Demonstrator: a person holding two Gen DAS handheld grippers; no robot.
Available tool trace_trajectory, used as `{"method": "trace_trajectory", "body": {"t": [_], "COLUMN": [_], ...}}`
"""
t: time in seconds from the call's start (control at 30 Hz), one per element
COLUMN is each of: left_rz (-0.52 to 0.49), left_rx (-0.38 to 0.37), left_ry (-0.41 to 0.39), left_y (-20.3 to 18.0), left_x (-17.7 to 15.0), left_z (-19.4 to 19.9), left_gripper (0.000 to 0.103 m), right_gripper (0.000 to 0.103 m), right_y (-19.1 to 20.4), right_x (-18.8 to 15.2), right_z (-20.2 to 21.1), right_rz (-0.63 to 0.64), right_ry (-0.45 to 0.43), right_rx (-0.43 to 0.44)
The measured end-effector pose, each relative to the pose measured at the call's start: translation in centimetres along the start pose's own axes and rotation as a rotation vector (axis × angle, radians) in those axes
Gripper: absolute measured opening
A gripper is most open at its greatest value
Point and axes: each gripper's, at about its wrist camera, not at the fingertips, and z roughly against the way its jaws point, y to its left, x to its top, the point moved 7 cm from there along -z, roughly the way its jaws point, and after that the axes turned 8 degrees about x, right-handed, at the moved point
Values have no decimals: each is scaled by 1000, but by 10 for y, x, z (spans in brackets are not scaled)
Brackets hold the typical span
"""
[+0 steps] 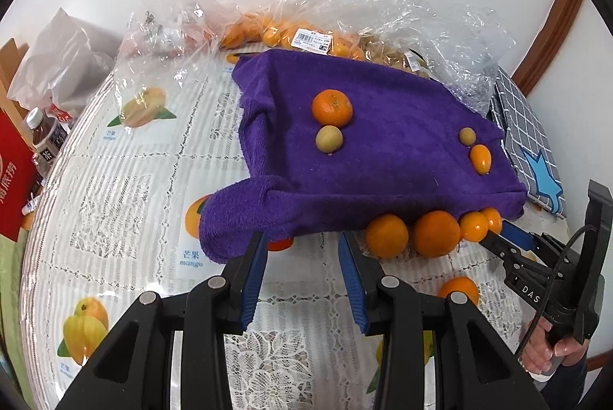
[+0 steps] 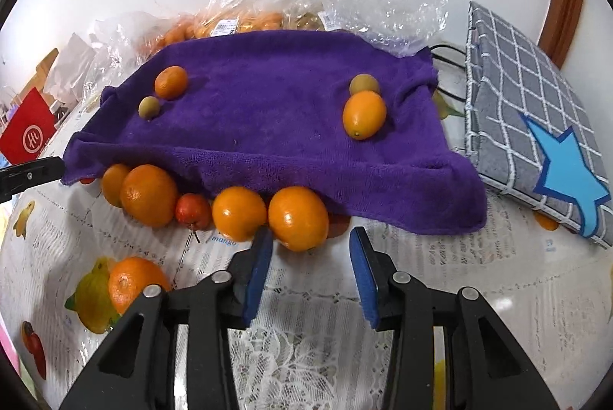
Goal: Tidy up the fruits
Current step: 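Grasp an orange with the right gripper while the left grasps another orange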
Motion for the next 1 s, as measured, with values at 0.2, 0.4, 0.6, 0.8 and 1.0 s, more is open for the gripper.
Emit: {"method": "trace_trajectory", "body": {"t": [0.2, 0.4, 0.6, 0.8, 1.0], "left_rz": [-5, -21, -22, -17, -38], "left_rx": [-2, -4, -17, -109, -166], "left_ry": [-9, -17, -10, -8, 7], "left_y": [1, 0, -3, -11, -34], "left_x": [-1, -3, -6, -11, -13], "left_z": [-1, -3, -9, -14, -21], "left_gripper": [37, 37, 37, 37, 37], "right_gripper": [43, 32, 31, 31, 31], "right_y": [7, 8, 9, 0, -10], "right_x": [4, 12, 10, 1, -6], "right_z": [-10, -12, -6, 5, 16], "right_rz": [36, 42, 57, 23, 0], "right_ry": [8, -19, -40, -42, -45], "right_rx": [-26, -37, -45, -52, -66]}}
